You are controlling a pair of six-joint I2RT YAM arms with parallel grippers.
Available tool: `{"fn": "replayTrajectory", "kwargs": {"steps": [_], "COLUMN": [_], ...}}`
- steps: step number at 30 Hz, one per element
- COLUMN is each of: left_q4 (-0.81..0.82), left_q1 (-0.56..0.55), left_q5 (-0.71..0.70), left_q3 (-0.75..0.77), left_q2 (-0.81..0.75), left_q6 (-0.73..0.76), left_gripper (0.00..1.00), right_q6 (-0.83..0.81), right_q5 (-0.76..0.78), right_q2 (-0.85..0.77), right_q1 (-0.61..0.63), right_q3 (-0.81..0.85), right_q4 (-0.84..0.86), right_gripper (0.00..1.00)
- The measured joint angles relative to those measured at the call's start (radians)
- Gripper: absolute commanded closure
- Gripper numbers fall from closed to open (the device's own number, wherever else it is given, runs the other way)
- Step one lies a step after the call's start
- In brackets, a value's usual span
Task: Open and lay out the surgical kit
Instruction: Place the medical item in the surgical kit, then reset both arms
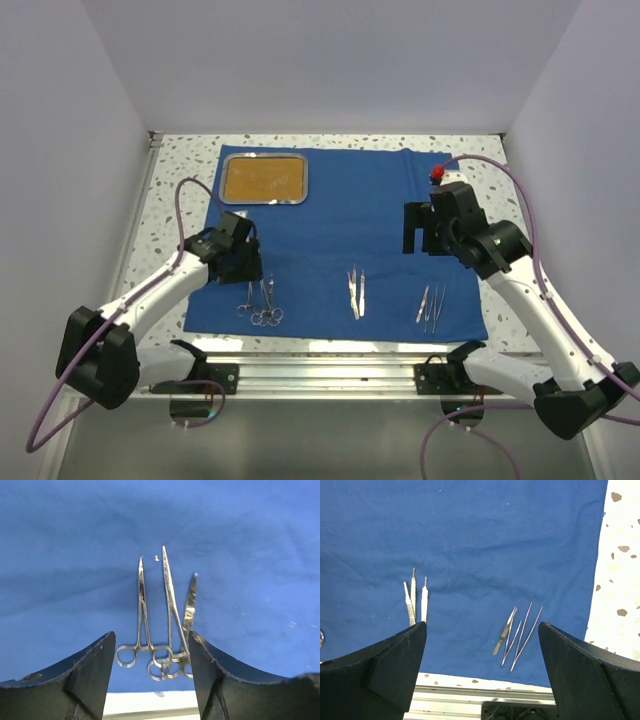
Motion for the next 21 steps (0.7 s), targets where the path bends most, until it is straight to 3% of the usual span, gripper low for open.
{"fn": "replayTrajectory", "kwargs": {"steps": [6, 12, 18, 21], "left_q4": [-0.125, -0.145, -0.074, -0.039], "left_q1": [-0.003, -0.003, -0.004, -0.004], "left_q5": [-0.007, 0.084, 0.156, 0.151], "left_q3": [0.179, 0.356, 0.365, 0.365], "left_q2": [-0.081, -0.203, -0.423, -0.498], "left_q6": [0.003, 0.011, -0.023, -0.046], "left_gripper": [0.40, 0.39, 0.32, 0.17], "right_q6": [0.005, 0.022, 0.039, 0.057], "right_q5": [-0.052, -0.103, -0.110, -0.110], "right_q2": [-0.085, -0.248, -0.428, -0.502], "right_q1": [0.000, 0.000, 0.000, 0.000], "right_q3": [-0.014, -0.014, -0.027, -0.047], "right_q4": [0.006, 0.014, 0.005, -0.013], "right_gripper": [0.01, 0.01, 0.01, 0.01]}}
